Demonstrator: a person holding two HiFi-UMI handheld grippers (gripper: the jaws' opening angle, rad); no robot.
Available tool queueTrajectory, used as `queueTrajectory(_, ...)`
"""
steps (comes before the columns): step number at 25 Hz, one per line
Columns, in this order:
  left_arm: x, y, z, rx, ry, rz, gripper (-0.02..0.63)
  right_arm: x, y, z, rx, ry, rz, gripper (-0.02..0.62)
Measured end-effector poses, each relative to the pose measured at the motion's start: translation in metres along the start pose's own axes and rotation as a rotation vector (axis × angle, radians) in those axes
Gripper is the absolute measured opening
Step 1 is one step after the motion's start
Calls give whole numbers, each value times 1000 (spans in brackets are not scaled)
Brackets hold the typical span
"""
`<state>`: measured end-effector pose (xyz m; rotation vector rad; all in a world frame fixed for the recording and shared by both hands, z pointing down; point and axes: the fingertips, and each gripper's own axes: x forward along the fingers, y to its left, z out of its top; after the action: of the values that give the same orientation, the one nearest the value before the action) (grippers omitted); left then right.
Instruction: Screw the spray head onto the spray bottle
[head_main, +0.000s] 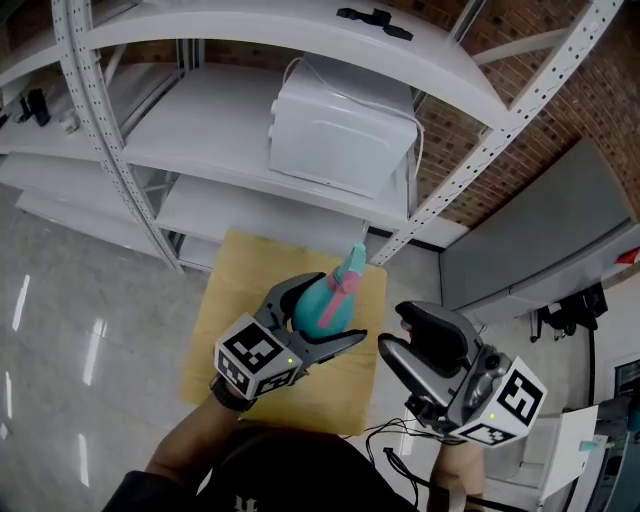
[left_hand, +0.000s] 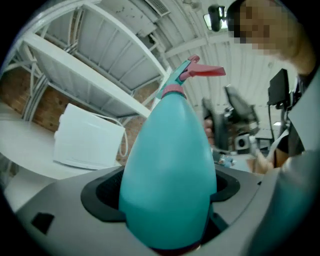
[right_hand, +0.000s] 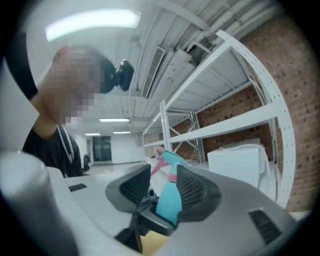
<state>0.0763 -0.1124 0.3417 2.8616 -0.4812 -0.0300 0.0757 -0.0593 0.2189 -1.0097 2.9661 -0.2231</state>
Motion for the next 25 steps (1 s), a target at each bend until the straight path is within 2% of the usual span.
queueTrajectory(3, -7, -32, 11, -17, -16, -192, 457, 11, -20, -12, 130, -6, 252, 149)
queueTrajectory(5, -5, -53, 12, -14, 5, -299, 457, 19, -14, -15, 177, -13, 408, 188)
queueTrajectory(7, -3, -71, 7, -3, 47, -386, 457, 19, -3, -7, 200, -72, 533, 215)
queueTrajectory(9, -3, -79, 0, -10, 81, -435, 457, 16, 3, 7, 235, -161, 613, 216)
queueTrajectory(11, -4, -76, -4, -33, 85, -430, 457, 18, 1, 17, 262, -209, 618, 213)
queueTrajectory(12, -3, -71, -5, -46, 80, -408, 457, 21, -2, 16, 257, -202, 580, 197)
queueTrajectory(13, -3, -64, -6, -56, 79, -372, 457, 26, -6, 13, 242, -180, 520, 116)
queueTrajectory(15, -1, -44, -10, -41, 98, -257, 457, 35, -16, 4, 220, -119, 371, 95)
queueTrajectory(17, 1, -19, -19, 18, 150, -80, 457, 43, -30, -6, 209, -49, 188, 94)
queueTrajectory(19, 1, 11, -29, 104, 219, 140, 457, 48, -47, -18, 205, 3, -25, 93)
queueTrajectory(21, 1, 30, -35, 174, 258, 305, 457, 49, -60, -27, 225, -2, -207, 92)
queueTrajectory(23, 4, 33, -37, 171, 248, 337, 457, 49, -65, -30, 237, -37, -302, 93)
queueTrajectory(25, 8, 28, -33, 133, 218, 288, 457, 49, -61, -28, 224, -55, -299, 94)
